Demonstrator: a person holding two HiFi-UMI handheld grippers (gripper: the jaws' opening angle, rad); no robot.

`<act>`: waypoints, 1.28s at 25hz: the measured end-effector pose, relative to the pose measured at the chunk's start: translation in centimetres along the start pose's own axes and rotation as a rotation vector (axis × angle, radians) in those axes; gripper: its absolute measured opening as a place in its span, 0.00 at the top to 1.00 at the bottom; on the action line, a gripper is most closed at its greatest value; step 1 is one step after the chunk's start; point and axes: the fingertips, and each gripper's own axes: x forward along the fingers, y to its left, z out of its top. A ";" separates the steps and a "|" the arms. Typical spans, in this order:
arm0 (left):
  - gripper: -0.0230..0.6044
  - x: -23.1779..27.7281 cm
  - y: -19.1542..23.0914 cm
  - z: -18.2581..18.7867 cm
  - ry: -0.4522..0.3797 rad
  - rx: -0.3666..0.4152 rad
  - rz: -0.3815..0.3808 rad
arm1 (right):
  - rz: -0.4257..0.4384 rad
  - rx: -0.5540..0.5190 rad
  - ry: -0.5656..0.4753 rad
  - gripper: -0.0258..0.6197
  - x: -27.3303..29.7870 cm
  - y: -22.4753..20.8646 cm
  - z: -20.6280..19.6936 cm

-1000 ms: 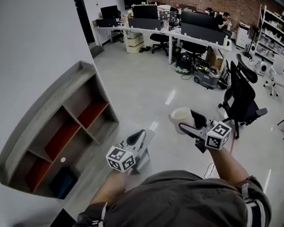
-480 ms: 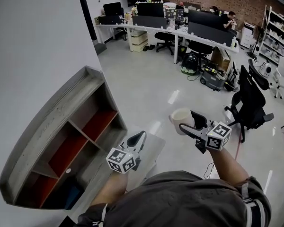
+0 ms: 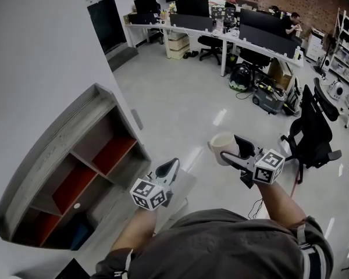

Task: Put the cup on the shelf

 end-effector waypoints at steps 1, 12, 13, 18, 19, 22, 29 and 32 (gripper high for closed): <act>0.96 0.8 -0.4 -0.1 -0.006 -0.004 0.015 | 0.013 0.000 0.009 0.42 -0.5 -0.9 0.1; 0.96 2.8 -2.2 -0.9 -0.065 -0.044 0.193 | 0.177 -0.028 0.074 0.43 -0.4 -4.8 0.3; 0.96 2.2 -2.0 -0.9 -0.066 -0.041 0.206 | 0.192 -0.027 0.076 0.43 0.3 -4.3 0.3; 0.96 -3.1 -0.1 -0.1 -0.076 -0.024 0.277 | 0.279 -0.039 0.071 0.43 5.0 0.2 0.8; 0.96 -4.5 0.5 0.1 -0.080 -0.020 0.295 | 0.301 -0.044 0.072 0.43 6.2 1.4 0.8; 0.96 -9.1 2.4 0.6 -0.099 -0.014 0.357 | 0.376 -0.061 0.082 0.43 10.0 5.4 0.6; 0.96 -21.2 5.8 1.0 -0.134 -0.015 0.529 | 0.584 -0.084 0.112 0.43 19.3 17.2 -0.8; 0.96 -26.7 6.8 1.0 -0.151 -0.021 0.610 | 0.686 -0.096 0.124 0.43 22.9 23.1 -1.6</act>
